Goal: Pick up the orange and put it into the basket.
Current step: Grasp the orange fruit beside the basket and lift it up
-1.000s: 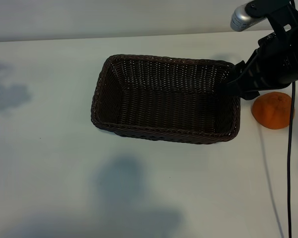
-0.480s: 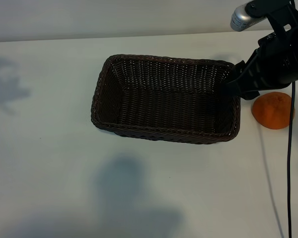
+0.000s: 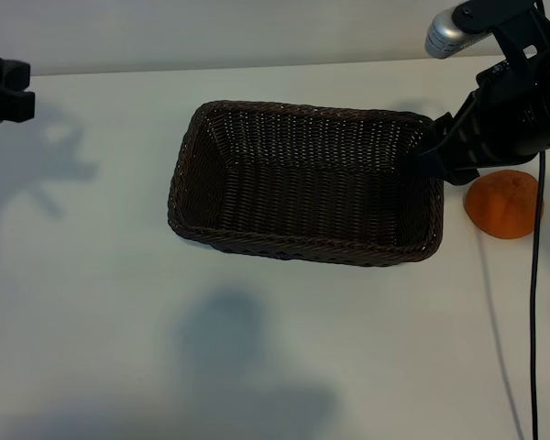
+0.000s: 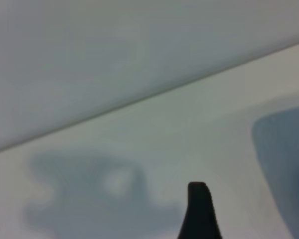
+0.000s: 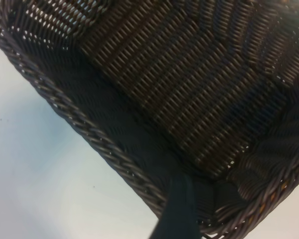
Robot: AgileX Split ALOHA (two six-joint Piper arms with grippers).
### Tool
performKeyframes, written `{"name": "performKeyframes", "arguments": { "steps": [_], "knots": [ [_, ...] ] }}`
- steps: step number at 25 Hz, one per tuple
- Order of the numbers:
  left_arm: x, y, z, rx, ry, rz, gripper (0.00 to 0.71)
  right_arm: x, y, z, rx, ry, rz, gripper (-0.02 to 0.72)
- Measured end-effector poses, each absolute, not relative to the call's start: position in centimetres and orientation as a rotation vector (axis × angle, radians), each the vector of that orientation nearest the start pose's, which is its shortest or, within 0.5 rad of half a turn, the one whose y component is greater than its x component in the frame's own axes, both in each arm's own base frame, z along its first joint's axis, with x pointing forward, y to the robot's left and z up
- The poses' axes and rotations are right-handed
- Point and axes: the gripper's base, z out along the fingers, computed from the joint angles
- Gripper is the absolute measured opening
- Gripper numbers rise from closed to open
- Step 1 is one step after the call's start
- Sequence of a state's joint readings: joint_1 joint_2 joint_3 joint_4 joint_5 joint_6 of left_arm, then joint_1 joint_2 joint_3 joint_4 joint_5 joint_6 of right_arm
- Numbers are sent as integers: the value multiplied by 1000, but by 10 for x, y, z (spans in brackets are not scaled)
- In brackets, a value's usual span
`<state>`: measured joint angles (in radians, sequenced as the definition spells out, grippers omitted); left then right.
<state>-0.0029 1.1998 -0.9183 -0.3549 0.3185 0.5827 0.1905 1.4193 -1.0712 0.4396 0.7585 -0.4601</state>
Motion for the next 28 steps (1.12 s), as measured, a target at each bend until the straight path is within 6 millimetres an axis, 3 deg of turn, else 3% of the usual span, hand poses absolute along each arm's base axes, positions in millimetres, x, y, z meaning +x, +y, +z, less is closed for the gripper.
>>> {"name": "performKeyframes", "arguments": {
  "steps": [7, 15, 20, 28],
  "knots": [
    [226, -14, 361, 318, 1961, 10, 550, 282, 82, 293, -520, 2472, 401, 595],
    [136, -17, 405, 342, 1813, -5, 550, 282, 82, 293, -520, 2473, 401, 595],
    [104, -12, 398, 231, 1958, -36, 550, 282, 82, 293, -520, 2473, 401, 595],
    [54, 5, 392, 113, 2030, 137, 550, 282, 82, 293, -520, 2472, 401, 595]
  ]
}}
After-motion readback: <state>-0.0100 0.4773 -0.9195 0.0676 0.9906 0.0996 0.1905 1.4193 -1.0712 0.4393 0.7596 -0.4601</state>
